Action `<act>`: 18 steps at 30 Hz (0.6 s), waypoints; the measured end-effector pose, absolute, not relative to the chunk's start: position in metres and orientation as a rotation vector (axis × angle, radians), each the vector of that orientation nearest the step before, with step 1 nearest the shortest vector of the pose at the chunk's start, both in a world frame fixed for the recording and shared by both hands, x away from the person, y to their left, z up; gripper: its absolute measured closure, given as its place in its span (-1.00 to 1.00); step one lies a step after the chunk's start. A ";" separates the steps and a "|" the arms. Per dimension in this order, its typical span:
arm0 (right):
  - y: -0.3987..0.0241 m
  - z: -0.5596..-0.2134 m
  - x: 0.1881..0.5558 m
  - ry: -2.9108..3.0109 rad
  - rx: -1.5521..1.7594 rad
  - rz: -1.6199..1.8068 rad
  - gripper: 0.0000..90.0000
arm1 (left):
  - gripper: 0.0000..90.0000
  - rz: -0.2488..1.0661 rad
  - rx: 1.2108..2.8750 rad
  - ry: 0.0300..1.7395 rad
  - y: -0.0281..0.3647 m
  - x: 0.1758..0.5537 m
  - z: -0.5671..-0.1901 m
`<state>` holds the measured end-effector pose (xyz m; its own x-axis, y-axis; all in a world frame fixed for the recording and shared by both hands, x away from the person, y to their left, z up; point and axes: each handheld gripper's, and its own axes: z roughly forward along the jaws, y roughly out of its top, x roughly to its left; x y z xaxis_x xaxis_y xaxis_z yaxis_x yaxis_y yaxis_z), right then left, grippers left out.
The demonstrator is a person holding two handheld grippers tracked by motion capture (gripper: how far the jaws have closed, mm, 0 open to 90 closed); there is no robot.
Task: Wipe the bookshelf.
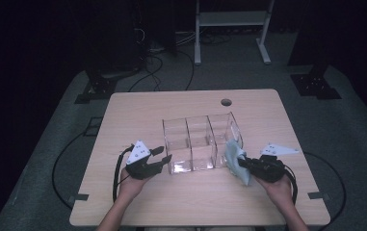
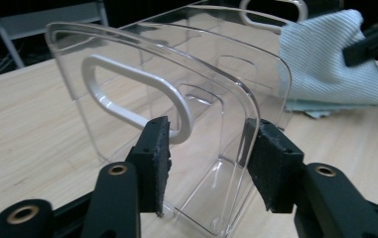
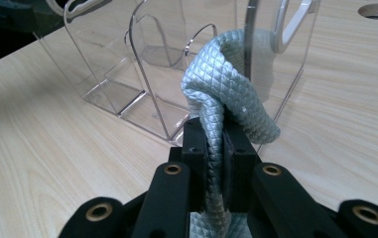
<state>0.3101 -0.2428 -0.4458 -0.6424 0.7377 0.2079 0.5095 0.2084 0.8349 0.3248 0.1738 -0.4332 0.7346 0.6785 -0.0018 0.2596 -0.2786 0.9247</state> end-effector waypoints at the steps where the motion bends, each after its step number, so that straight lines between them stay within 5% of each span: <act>1: -0.242 -0.446 0.312 2.248 1.182 1.408 0.83 | 0.21 0.482 1.849 0.738 0.175 0.326 -0.434; 18: -0.227 -0.445 0.336 2.283 1.165 1.385 0.83 | 0.22 0.486 1.791 0.820 0.186 0.350 -0.437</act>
